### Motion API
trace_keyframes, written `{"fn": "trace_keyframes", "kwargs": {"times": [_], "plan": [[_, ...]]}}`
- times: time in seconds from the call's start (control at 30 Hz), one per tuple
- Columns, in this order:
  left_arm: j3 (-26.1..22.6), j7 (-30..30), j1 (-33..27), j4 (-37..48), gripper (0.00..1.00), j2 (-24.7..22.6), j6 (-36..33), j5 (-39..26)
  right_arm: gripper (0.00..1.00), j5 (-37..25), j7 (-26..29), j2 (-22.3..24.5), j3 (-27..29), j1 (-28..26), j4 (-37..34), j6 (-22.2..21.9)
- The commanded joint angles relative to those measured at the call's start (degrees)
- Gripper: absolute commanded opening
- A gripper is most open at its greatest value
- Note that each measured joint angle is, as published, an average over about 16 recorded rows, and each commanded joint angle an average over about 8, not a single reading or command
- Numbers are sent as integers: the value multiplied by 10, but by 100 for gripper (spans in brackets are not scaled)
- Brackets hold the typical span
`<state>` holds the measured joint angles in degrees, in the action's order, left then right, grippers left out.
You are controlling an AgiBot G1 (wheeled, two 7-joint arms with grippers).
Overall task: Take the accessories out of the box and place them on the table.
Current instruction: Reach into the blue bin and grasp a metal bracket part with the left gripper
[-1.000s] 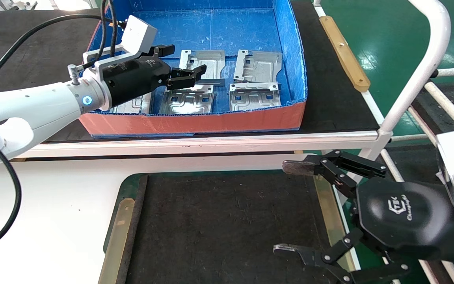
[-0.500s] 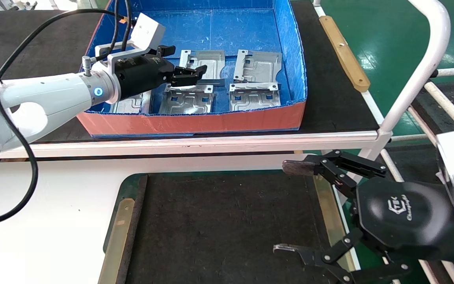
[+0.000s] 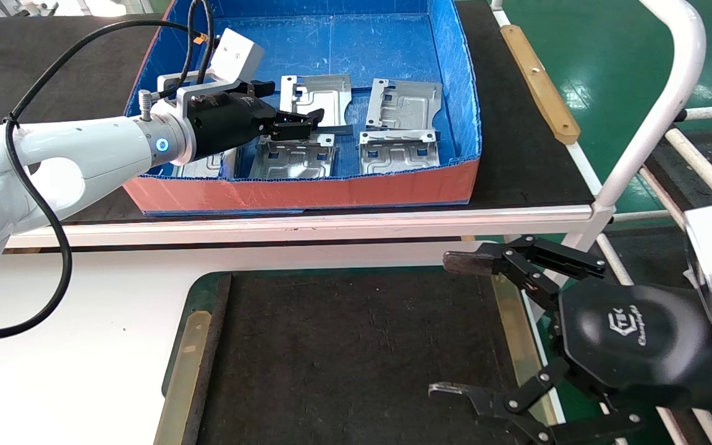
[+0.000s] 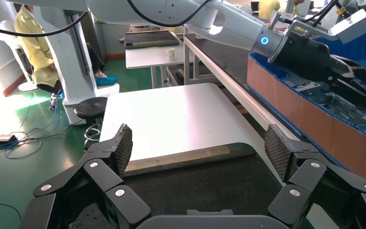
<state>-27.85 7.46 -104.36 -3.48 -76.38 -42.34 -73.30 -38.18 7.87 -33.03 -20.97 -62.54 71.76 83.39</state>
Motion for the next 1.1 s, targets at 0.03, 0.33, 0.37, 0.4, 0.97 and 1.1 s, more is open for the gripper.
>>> {"fn": "trace_keyframes", "kwargs": {"times": [0.03, 0.33, 0.37, 0.4, 0.97, 1.1], "plan": [[0, -1, -1, 3, 17, -1, 1, 0, 100, 0, 0, 0, 0, 0, 0, 0], [0, 1, 1, -2, 0, 1, 0, 0, 35, 0, 0, 0, 0, 0, 0, 0], [0, 1, 1, -2, 0, 1, 0, 0, 22, 0, 0, 0, 0, 0, 0, 0], [0, 1, 1, -2, 0, 1, -1, 0, 10, 0, 0, 0, 0, 0, 0, 0], [0, 2, 2, -5, 0, 2, -1, 0, 0, 0, 0, 0, 0, 0, 0, 0], [0, 2, 2, -6, 0, 3, -2, 0, 0, 0, 0, 0, 0, 0, 0, 0]]}}
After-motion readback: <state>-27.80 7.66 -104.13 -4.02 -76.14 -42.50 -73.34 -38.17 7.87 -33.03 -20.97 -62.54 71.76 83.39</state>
